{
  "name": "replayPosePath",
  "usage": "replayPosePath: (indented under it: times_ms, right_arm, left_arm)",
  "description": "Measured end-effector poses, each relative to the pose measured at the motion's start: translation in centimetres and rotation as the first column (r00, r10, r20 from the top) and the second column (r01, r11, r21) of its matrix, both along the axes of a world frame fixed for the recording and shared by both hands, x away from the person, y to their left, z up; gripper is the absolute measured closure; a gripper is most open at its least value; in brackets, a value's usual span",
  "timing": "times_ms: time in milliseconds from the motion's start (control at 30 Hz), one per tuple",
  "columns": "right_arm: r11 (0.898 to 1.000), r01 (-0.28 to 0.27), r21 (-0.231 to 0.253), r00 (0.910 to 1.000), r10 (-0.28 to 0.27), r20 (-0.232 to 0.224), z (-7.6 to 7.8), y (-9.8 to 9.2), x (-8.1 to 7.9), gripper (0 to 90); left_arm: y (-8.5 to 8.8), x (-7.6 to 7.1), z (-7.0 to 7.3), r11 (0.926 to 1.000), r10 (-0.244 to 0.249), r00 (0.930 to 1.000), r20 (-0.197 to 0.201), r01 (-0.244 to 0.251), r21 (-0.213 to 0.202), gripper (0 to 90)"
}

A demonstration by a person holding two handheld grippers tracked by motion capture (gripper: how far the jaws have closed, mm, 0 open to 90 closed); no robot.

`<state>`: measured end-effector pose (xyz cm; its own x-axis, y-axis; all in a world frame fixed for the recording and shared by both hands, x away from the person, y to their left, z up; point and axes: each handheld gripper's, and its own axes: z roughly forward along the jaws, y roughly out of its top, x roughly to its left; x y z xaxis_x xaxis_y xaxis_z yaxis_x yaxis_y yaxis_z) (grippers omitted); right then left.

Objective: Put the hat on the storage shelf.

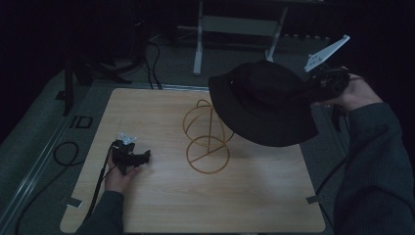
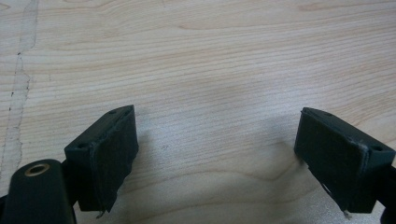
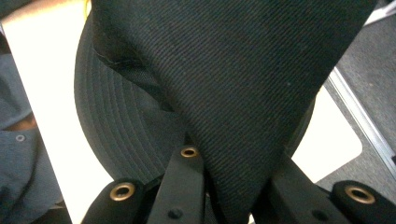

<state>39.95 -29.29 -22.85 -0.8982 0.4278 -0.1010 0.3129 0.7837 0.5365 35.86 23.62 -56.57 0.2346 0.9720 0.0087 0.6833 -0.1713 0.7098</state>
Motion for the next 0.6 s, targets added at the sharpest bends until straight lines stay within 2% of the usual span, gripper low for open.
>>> replayPosePath:
  times_ms: [267,600]
  right_arm:
    - [0.999,-0.040,0.003,0.9992,0.040,0.000,0.2,1.4,0.1,86.8]
    - [0.995,-0.100,-0.009,0.9949,0.100,-0.013,0.1,4.5,0.7,86.7]
  left_arm:
    - [0.0,0.0,0.0,1.0000,-0.001,1.0000,-0.001,0.001,0.000,13.7]
    - [0.0,0.0,0.0,1.0000,-0.001,1.0000,-0.003,0.001,0.000,13.7]
